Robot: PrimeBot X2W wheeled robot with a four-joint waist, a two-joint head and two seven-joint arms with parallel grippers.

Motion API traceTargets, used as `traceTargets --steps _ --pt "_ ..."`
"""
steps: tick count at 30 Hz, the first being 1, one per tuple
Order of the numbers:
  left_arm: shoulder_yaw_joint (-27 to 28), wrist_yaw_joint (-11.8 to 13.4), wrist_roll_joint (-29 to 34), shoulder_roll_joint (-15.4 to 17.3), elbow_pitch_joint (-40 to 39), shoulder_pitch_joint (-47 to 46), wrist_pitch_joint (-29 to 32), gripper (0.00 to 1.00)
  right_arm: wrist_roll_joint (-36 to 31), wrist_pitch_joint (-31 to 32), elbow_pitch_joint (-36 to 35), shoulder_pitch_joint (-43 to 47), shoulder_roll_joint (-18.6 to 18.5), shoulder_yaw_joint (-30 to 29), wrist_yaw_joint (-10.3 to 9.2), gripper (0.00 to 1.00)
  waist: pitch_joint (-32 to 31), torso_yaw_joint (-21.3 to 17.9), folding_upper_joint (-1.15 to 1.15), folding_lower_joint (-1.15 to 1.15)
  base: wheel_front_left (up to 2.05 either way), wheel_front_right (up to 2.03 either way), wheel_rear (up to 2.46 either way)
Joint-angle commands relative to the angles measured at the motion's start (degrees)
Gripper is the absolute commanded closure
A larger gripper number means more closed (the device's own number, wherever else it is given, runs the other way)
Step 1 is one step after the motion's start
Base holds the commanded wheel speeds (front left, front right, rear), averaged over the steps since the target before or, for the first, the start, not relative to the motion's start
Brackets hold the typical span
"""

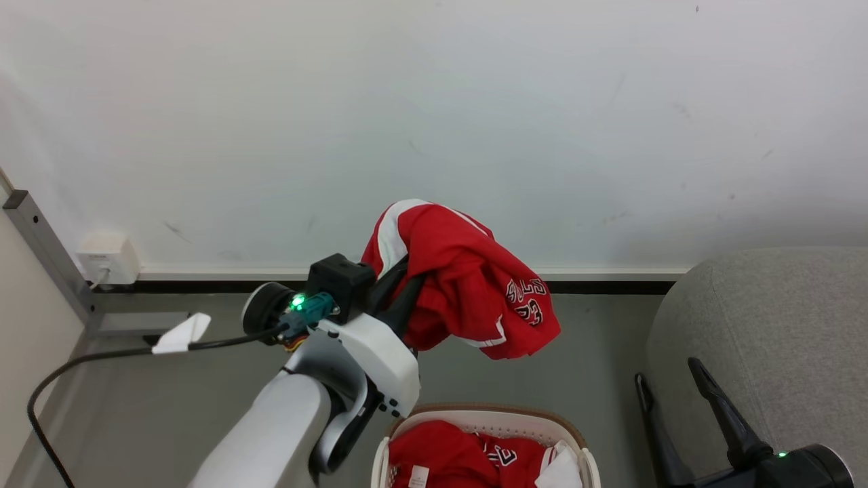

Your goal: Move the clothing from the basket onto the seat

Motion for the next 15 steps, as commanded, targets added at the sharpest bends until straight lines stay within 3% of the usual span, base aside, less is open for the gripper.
traceTargets --steps 1,10,15 --pt "0.01 0.25 -0.11 0.40 -0.46 1.01 0.22 1.00 -0.24 -0.02 -0.50 -1.00 -0.85 0.78 -0.12 0.00 0.03 -0.05 0.00 0.01 0.00 0.00 0.00" --pt "-1.48 0.29 -0.29 0.06 -1.68 1.89 1.21 1.00 2.61 -0.01 1.32 -9.96 -7.05 13.97 -0.12 0.00 0.04 -0.19 0.00 0.01 0.00 0.00 0.00" --pt "-2.32 0.20 -0.23 -0.25 -1.55 1.74 1.52 1.00 4.74 0.22 5.67 -17.36 -7.60 20.70 -0.12 0.00 -0.07 -0.34 0.00 0.01 0.00 0.00 0.00"
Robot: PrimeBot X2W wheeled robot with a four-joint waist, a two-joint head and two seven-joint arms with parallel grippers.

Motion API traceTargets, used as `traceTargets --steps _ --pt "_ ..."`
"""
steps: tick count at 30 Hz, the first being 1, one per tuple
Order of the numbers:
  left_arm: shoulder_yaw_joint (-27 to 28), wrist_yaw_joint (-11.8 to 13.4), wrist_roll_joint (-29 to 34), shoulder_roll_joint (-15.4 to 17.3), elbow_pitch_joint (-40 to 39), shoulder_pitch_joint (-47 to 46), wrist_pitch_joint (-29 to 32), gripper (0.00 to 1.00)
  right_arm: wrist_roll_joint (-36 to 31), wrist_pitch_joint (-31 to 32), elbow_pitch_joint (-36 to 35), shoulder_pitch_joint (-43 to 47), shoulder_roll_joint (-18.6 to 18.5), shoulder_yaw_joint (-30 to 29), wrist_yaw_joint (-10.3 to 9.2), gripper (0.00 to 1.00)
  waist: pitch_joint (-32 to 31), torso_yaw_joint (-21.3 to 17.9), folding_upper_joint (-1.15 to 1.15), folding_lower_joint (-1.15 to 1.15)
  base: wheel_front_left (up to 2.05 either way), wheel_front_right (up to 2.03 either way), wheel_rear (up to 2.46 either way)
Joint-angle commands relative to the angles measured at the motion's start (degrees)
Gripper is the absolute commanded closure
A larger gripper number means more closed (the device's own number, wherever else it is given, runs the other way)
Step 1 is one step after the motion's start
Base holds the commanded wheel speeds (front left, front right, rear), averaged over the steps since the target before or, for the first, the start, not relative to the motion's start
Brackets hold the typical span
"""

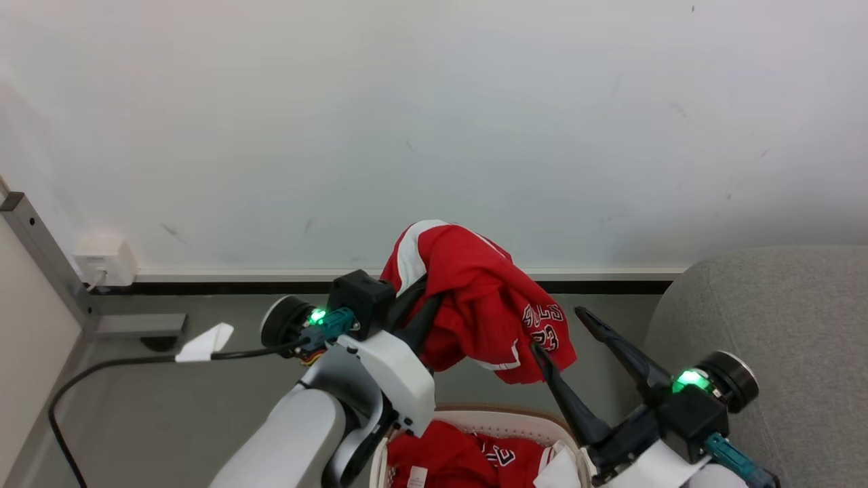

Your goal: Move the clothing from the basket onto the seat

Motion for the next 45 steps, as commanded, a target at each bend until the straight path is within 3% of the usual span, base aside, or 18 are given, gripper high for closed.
traceTargets --steps 1,11,18,19,20,30,31,32,33,34,45 --pt "-0.13 -0.11 -0.07 -0.12 -0.07 0.34 0.16 1.00 0.37 0.19 1.32 -2.01 -0.07 1.10 -0.12 0.00 -0.01 -0.01 0.00 0.00 0.00 0.00 0.00" --pt "-2.13 -0.77 0.07 -0.97 0.31 -0.72 0.78 1.00 0.39 0.41 18.60 -15.67 5.09 8.97 -0.12 0.00 -0.18 0.32 0.00 0.00 0.00 0.00 0.00" --pt "-3.18 -1.19 -0.76 -2.51 0.67 -1.33 0.88 1.00 3.97 1.76 31.45 -20.70 8.00 12.82 -0.12 0.00 -0.77 1.22 0.00 0.00 0.00 0.00 0.00" --pt "-3.31 -1.23 -0.85 -2.64 0.79 -1.36 0.84 1.00 4.65 1.26 32.33 -21.11 8.21 12.71 -0.12 0.55 -0.84 1.32 0.00 0.00 0.00 0.00 0.00" --pt "-3.44 -1.26 -0.89 -2.75 0.90 -1.38 0.80 1.00 5.16 0.94 33.16 -21.34 8.41 12.83 -0.12 1.00 -0.92 1.44 0.00 0.00 0.00 0.00 0.00" --pt "-3.14 -0.86 -1.27 -1.95 1.57 -0.85 0.18 1.00 6.00 -0.11 34.71 -22.66 8.99 10.45 -0.12 1.00 -0.92 1.20 0.00 0.00 0.00 0.00 0.00" --pt "-3.13 -0.74 -1.29 -1.89 1.65 -0.78 0.05 0.91 5.99 -0.11 34.33 -22.42 9.01 9.79 -0.12 1.00 -0.88 1.11 0.00 0.00 0.00 0.00 0.00" --pt "-3.14 -0.68 -1.26 -1.81 1.67 -0.76 -0.08 0.70 5.92 -0.11 34.05 -22.04 9.04 9.15 -0.12 1.00 -0.84 1.02 0.00 0.00 0.00 0.00 0.00" --pt "-3.11 -0.50 -1.18 -1.76 1.70 -0.75 -0.27 0.25 5.76 -0.10 33.87 -21.59 9.05 8.68 -0.12 1.00 -0.81 0.93 0.00 0.00 0.00 0.00 0.00" --pt "-3.13 -0.43 -1.09 -1.74 1.76 -0.72 -0.30 0.00 5.63 -0.10 33.68 -21.12 9.06 8.37 -0.12 1.00 -0.77 0.85 0.00 0.00 0.00 0.00 0.00" --pt "-4.39 -1.04 -1.86 -0.99 2.63 0.32 0.33 0.00 3.87 -0.12 31.52 -18.72 9.06 1.06 -0.12 1.00 -0.29 -0.25 0.00 0.00 0.00 0.00 0.00"
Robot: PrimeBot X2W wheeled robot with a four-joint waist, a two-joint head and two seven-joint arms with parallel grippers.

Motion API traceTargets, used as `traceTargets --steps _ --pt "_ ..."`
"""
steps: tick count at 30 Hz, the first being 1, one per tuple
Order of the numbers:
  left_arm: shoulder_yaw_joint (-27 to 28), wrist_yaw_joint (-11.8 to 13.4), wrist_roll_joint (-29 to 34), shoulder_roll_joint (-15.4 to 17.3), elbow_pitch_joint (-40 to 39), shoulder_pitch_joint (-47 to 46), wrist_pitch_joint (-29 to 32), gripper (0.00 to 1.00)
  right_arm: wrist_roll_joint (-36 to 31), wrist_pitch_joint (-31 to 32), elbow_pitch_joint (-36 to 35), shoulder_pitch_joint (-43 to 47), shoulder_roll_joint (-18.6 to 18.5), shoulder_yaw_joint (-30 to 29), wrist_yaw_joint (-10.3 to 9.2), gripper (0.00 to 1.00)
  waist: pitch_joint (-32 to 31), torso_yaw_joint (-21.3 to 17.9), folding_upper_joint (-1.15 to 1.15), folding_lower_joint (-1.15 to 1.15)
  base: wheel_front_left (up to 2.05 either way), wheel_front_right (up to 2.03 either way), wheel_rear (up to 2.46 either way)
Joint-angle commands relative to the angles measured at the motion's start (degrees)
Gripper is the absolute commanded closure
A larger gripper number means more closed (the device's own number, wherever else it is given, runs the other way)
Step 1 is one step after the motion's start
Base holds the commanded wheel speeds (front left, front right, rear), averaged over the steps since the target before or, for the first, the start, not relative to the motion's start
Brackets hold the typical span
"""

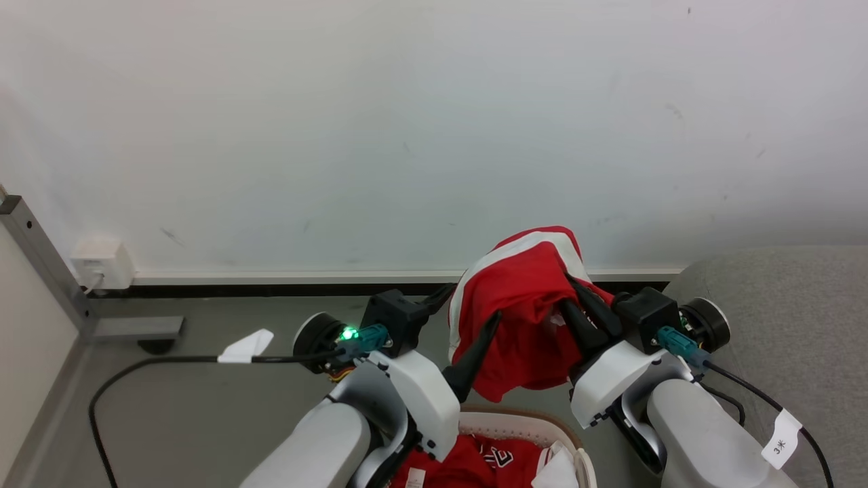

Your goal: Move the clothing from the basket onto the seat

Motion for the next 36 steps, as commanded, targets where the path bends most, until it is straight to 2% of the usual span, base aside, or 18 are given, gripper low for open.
traceTargets --steps 1,10,17,36 --pt "0.01 -0.05 -0.54 0.44 0.15 0.65 -0.06 0.00 -0.12 -0.20 -0.54 0.52 -0.01 -0.34 -0.12 1.00 0.06 -0.14 0.00 0.00 0.00 0.00 0.00" --pt "-0.25 0.54 -0.73 0.62 0.15 0.80 -0.50 0.00 -1.80 -0.21 -2.20 1.06 -0.02 -3.47 -0.12 1.00 0.77 -2.16 0.00 0.00 0.00 0.00 0.00" --pt "-0.10 0.81 -1.10 0.87 0.20 1.02 -1.01 0.00 -3.83 -0.21 -3.28 1.29 -0.10 -6.87 -0.12 1.00 1.85 -5.19 0.00 0.00 0.00 0.00 0.00" --pt "-1.54 0.84 -1.89 0.39 -0.18 1.57 -1.78 0.00 -6.91 -0.20 -8.87 4.29 -4.35 -11.81 -0.12 1.00 5.17 -20.72 0.00 0.00 0.00 0.00 0.00"
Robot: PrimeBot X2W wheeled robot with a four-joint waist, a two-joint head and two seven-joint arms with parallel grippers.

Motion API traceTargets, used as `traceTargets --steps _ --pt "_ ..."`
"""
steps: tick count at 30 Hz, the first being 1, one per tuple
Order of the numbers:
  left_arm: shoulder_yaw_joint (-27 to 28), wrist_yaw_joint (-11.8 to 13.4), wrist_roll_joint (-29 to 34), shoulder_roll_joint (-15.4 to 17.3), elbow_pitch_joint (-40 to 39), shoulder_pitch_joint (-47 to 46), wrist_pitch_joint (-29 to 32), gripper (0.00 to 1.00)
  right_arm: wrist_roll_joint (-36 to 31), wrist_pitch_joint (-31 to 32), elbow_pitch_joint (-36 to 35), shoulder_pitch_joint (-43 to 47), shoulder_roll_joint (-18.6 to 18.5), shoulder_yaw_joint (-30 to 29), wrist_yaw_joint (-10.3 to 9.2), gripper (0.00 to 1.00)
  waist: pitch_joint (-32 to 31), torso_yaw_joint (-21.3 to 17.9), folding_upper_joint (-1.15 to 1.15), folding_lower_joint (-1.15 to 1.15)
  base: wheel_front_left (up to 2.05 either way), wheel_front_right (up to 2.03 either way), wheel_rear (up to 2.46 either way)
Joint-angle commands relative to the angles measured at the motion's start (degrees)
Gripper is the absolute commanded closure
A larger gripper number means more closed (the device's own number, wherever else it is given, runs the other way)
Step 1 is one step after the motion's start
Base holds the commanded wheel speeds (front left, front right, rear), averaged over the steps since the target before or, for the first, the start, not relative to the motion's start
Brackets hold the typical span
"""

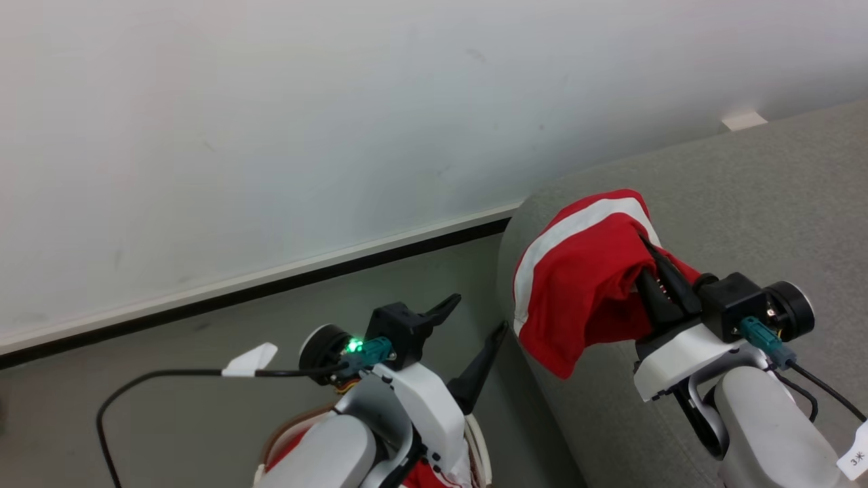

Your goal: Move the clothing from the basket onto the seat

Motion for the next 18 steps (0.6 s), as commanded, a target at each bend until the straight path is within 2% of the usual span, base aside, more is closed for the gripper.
traceTargets --steps 1,5,9,13,18 --pt "-0.24 -0.09 -0.72 0.25 0.02 0.73 -0.06 0.00 -0.55 -0.20 -0.67 0.71 -0.48 -0.45 -0.12 1.00 1.38 -3.01 0.00 0.00 0.00 0.00 0.00" --pt "-0.89 -0.44 -0.73 -0.19 -0.12 0.52 -0.19 0.00 -0.48 -0.20 -1.47 0.98 -1.33 -1.56 -0.12 1.00 2.65 -4.91 0.00 0.00 0.00 0.00 0.00" --pt "-1.23 -0.80 -0.58 -0.57 -0.70 -0.60 -0.15 0.00 0.04 -0.20 -2.57 0.66 -1.64 -3.72 -0.12 1.00 5.59 -5.21 0.00 0.00 0.00 0.00 0.00" --pt "-2.02 -1.71 0.29 0.10 -1.53 -2.22 0.52 0.00 0.03 0.15 -3.91 -0.83 -2.20 -7.16 -0.12 1.00 10.50 -4.42 0.00 0.00 0.00 0.00 0.00" --pt "-2.39 -3.10 1.07 1.33 -3.17 -5.40 1.41 0.00 -1.46 0.31 -5.63 -4.17 -1.91 -14.83 -0.12 1.00 18.90 -2.41 0.00 0.00 0.00 0.00 0.00"
